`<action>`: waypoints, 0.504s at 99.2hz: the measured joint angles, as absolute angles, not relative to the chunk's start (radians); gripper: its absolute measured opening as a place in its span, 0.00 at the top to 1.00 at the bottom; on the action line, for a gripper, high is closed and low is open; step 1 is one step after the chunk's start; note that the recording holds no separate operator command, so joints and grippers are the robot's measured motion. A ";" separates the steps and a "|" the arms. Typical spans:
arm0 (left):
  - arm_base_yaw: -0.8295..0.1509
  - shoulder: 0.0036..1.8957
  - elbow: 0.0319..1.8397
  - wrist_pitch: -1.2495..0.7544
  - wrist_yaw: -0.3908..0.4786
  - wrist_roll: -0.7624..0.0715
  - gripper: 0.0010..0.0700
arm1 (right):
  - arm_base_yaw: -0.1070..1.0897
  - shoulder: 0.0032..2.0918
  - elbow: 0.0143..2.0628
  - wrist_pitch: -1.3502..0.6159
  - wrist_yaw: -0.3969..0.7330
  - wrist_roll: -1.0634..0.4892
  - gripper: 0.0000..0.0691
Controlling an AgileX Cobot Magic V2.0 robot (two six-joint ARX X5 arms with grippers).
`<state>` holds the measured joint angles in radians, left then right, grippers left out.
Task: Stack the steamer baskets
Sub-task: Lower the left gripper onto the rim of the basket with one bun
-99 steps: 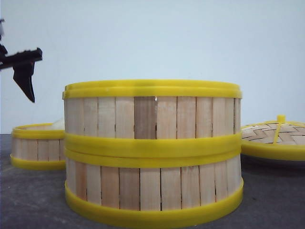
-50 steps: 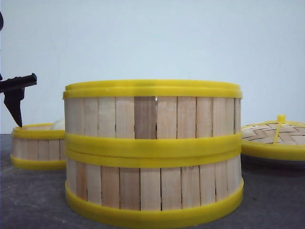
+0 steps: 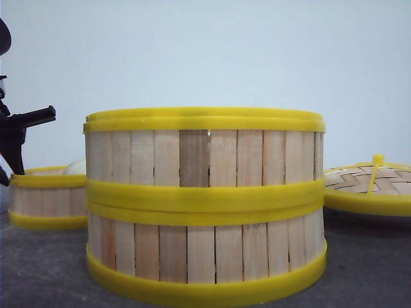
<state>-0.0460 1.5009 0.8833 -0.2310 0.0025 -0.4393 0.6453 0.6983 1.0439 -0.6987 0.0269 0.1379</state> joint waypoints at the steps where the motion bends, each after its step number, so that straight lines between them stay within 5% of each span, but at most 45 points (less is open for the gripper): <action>1: -0.046 1.502 0.884 -0.231 0.002 -0.440 0.93 | 0.645 0.698 1.044 -0.699 0.027 0.138 0.53; 50: -0.033 1.531 0.929 -0.278 0.002 -0.446 0.96 | 0.645 0.700 1.044 -0.693 0.027 0.138 0.53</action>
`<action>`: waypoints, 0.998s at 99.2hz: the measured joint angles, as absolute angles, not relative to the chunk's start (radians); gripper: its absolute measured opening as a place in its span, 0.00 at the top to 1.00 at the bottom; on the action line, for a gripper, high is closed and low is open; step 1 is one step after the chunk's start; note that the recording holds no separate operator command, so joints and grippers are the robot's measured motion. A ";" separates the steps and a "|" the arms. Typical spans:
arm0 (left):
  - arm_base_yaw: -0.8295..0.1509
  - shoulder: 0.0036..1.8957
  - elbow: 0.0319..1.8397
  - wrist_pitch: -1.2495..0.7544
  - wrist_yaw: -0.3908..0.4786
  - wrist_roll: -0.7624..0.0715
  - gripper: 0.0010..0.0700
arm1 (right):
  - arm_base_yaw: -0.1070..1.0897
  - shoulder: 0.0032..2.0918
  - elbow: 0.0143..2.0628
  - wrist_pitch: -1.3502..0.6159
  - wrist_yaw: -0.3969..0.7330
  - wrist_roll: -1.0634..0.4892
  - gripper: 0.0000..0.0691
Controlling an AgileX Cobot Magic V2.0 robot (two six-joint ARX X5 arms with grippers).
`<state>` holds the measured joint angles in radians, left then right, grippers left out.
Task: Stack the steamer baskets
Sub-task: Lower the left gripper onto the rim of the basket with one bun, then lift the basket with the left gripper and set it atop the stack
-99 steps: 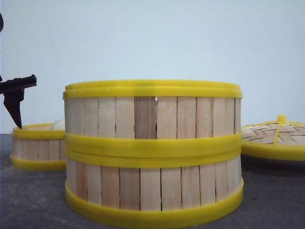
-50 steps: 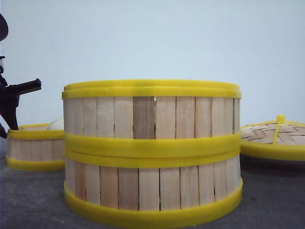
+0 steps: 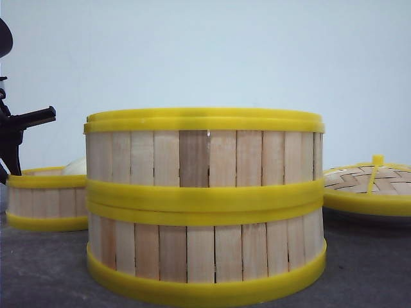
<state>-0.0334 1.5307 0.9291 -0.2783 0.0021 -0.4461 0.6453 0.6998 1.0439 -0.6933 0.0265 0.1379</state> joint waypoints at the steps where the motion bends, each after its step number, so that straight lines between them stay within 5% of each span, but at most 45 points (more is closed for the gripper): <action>1: -0.032 1.532 0.933 -0.284 0.002 -0.446 0.96 | 0.645 0.700 1.044 -0.693 0.027 0.138 0.53; 39: 0.023 1.524 1.172 -0.496 0.042 -0.394 0.97 | 0.645 0.700 1.044 -0.693 0.027 0.138 0.54; 83: -0.028 1.346 1.412 -0.734 0.400 -0.310 0.97 | 0.645 0.621 1.044 -0.694 0.083 0.138 0.54; 99: -0.126 1.317 1.426 -0.842 0.437 -0.268 0.97 | 0.645 0.579 1.045 -0.708 0.103 0.138 0.54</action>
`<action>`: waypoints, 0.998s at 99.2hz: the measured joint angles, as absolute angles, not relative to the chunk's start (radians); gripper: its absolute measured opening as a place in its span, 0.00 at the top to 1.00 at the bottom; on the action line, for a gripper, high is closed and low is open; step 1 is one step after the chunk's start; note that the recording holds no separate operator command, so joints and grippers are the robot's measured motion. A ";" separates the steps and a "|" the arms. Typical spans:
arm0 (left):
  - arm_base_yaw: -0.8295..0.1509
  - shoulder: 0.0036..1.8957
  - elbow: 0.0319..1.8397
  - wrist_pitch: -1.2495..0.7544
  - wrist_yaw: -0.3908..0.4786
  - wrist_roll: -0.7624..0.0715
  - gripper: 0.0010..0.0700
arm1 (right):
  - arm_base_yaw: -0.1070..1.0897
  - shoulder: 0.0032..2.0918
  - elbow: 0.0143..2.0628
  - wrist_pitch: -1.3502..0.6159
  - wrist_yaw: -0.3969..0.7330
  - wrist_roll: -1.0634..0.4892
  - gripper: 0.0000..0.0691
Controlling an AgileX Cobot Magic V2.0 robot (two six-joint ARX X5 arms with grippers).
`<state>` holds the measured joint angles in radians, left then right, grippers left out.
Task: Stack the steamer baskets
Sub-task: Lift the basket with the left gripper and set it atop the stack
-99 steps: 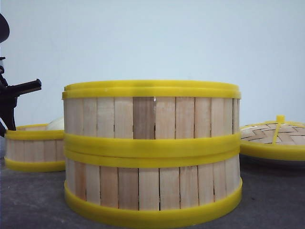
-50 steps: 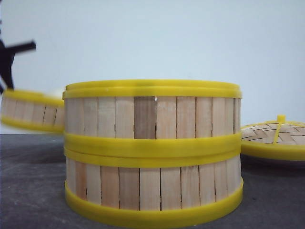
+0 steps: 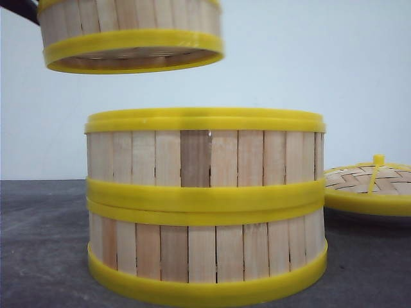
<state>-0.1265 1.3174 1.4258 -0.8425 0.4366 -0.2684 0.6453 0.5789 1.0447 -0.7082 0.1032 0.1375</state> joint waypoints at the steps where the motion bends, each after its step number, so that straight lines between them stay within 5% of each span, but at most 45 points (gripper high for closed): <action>1: -0.134 1.317 1.426 -0.847 0.437 -0.265 0.97 | 0.645 0.576 1.045 -0.711 0.106 0.138 0.54; 37: -0.377 1.317 1.426 -0.888 0.349 -0.219 0.97 | 0.645 0.563 1.045 -0.789 0.109 0.138 0.54; 99: -0.446 1.392 1.426 -0.924 0.314 -0.209 0.97 | 0.645 0.563 1.045 -0.796 0.109 0.139 0.54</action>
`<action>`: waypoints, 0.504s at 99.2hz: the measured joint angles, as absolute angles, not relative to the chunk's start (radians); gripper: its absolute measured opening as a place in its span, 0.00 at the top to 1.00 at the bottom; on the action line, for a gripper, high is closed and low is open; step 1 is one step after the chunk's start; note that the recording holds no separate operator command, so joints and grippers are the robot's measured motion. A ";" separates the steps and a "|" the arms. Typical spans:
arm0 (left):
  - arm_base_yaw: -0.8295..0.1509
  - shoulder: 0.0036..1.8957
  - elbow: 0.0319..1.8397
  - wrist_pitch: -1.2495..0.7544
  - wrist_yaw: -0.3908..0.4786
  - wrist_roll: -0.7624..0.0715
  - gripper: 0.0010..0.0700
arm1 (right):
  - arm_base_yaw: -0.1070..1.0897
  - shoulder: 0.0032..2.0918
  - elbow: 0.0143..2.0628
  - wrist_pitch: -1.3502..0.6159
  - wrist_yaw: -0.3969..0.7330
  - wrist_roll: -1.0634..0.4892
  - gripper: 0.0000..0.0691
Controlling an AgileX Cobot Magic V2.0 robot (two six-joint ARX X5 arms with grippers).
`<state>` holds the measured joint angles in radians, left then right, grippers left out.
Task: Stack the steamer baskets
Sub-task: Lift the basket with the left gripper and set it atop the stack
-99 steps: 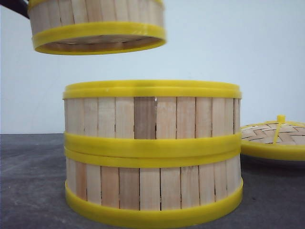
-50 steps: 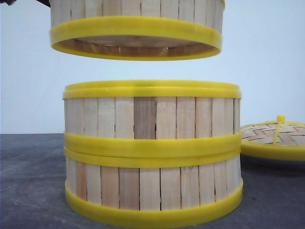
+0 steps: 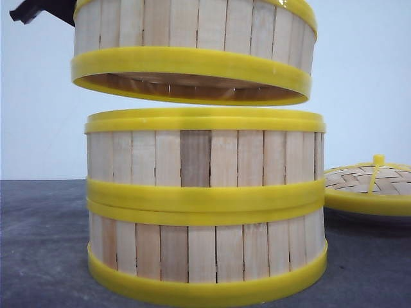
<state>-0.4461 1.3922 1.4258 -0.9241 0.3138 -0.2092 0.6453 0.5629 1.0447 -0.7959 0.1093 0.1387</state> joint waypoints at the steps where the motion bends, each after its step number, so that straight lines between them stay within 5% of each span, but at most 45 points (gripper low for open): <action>1: -0.448 1.393 1.426 -0.924 0.314 -0.209 0.97 | 0.645 0.563 1.045 -0.796 0.109 0.139 0.54; 50: -0.484 1.430 1.414 -0.913 0.312 -0.199 0.97 | 0.645 0.563 1.045 -0.796 0.109 0.139 0.54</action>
<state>-0.4839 1.4296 1.4139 -0.9127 0.3122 -0.1989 0.6453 0.5629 1.0447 -0.7959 0.1093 0.1387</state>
